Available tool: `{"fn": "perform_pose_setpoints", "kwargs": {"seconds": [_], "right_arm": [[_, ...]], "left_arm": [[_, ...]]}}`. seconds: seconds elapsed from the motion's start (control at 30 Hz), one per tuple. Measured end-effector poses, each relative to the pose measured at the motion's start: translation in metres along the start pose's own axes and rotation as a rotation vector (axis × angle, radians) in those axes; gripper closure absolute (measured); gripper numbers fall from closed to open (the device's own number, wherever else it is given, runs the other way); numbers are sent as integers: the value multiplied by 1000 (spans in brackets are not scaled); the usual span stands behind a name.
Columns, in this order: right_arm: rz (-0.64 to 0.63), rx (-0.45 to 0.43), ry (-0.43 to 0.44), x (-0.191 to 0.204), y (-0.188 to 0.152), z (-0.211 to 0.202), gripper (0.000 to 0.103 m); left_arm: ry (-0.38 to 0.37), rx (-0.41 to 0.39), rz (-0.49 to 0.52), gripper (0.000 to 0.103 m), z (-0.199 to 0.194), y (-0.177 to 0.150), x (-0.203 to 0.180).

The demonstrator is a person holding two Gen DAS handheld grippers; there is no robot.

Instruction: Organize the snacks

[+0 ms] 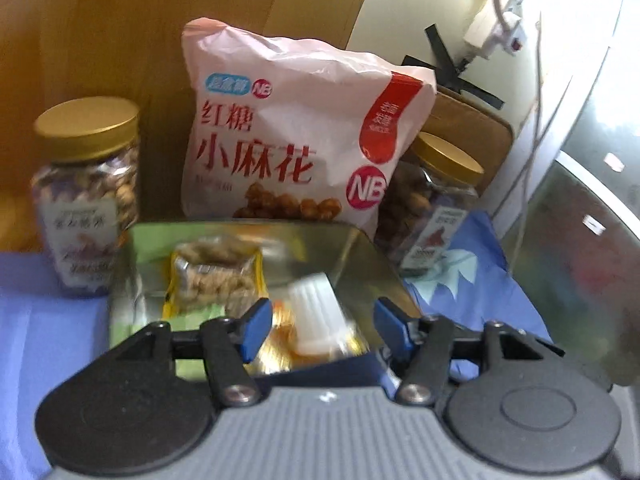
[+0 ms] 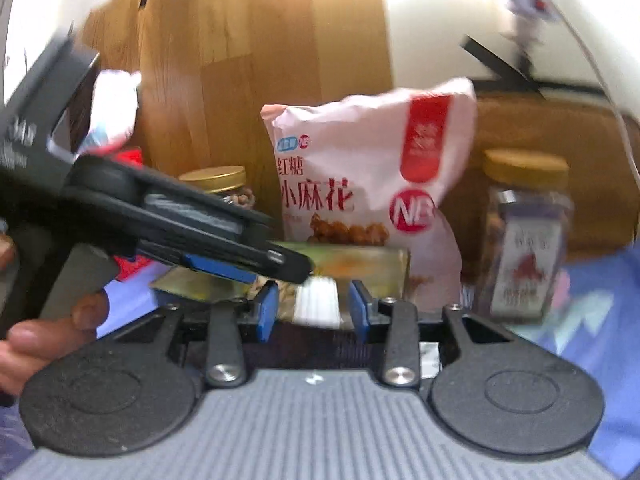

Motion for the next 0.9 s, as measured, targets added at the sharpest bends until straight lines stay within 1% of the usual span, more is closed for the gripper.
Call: {"fn": "perform_pose_setpoints", "kwargs": {"seconds": [0.03,0.07,0.1,0.17,0.23,0.3,0.33,0.4,0.47,0.53,0.57,0.6,0.63,0.73,0.77,0.8,0.83,0.87,0.9], "right_arm": [[48,12,25,0,-8,-10,61],[93,29,49,2,-18,-19,61],[133,47,71,6,-28,-27,61],[167,79,113,23,-49,-40,53],[155,106,133,46,-64,-43,39],[102,139,166,71,-76,-40,30],[64,153,168,79,-78,-35,29],[-21,184,144,94,-84,-30,30],[-58,207,118,94,-89,-29,37],[-30,207,132,87,-89,-37,56],[-6,199,136,82,-88,-43,59],[-4,185,110,76,-86,-51,70],[-11,169,73,68,-85,-56,74],[34,142,3,37,-82,-75,79],[30,125,-60,25,-81,-80,79],[17,102,-143,11,-79,-84,78],[23,82,-218,-4,-78,-89,76],[51,70,-249,-15,-78,-93,76],[98,55,-239,-22,-78,-100,76]], "left_arm": [[-10,1,0,46,-7,-6,2],[-20,-16,9,44,-17,-13,2],[-12,-28,28,43,-25,-20,2],[-11,-7,43,43,-35,-35,3],[-8,2,33,43,-43,-48,7],[9,6,28,43,-50,-58,11],[13,10,19,43,-51,-62,13],[8,29,-7,43,-54,-70,15],[3,36,-13,43,-58,-77,15],[6,36,-3,43,-60,-80,13],[7,37,-1,43,-60,-82,13],[6,40,-3,43,-60,-83,13],[4,43,-6,43,-60,-83,13],[-7,53,-14,43,-56,-83,11],[-11,57,-15,43,-53,-83,9],[-13,62,-15,43,-50,-83,7],[-14,67,-14,42,-47,-83,5],[-13,73,-15,41,-44,-84,3],[-14,79,-15,40,-40,-84,1]]}}
Point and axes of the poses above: each gripper's, at about its wrist camera, not at the fingertips, and z roughly the way its jaws point, x to its left, y to its top, the point moved 7 cm from there along z, roughly the way its jaws point, and after that the axes turned 3 degrees about y, right-handed, at the moved point
